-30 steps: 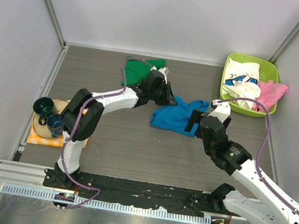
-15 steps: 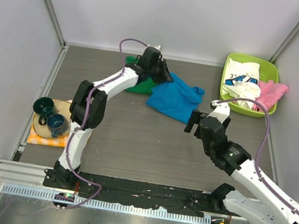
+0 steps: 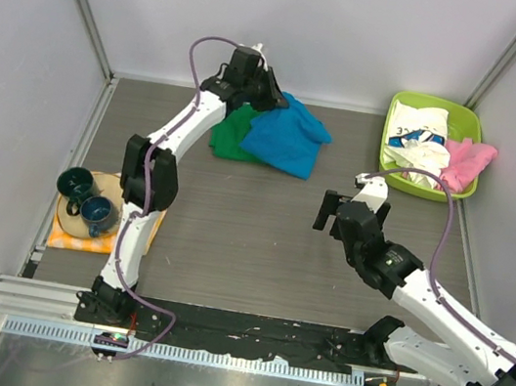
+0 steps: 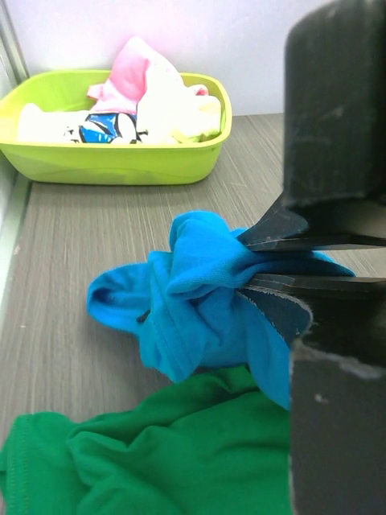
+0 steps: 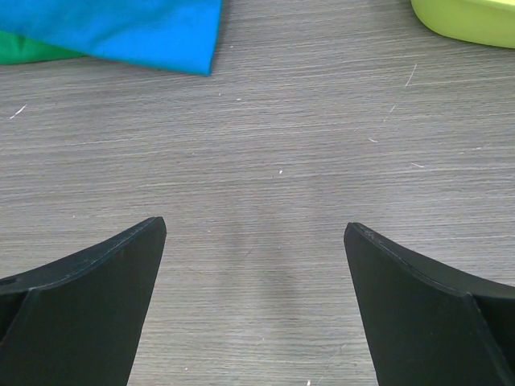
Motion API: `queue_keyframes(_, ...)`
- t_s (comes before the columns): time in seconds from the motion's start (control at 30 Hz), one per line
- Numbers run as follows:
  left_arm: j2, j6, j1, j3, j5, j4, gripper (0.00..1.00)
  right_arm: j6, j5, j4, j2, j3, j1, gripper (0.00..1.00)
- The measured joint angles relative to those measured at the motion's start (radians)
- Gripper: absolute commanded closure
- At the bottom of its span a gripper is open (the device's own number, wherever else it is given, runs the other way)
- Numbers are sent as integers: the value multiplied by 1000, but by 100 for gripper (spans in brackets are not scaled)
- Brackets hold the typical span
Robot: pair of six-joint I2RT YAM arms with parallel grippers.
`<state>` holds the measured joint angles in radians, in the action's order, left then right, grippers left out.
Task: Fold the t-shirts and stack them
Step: Neatly place the folded tshirt to the corner
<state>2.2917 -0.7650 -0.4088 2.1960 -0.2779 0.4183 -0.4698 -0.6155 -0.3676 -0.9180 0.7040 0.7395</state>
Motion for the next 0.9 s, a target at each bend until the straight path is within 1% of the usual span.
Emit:
queue_keyframes(0.1,0,-5,18,26,-24,5,92,0,3,13,-14,-5,0,0)
queue_keyframes(0.5,0,-13,97,26,-66,47,91,-1,29,53,-40,-13,0,0)
queue_keyframes(0.67,2,-31,169,37,-126,51,91,-1,34,57,-40,-14,0,0)
queue_keyframes(0.9,20,-47,264,123,-192,61,91,-1,35,63,-58,-15,0,0)
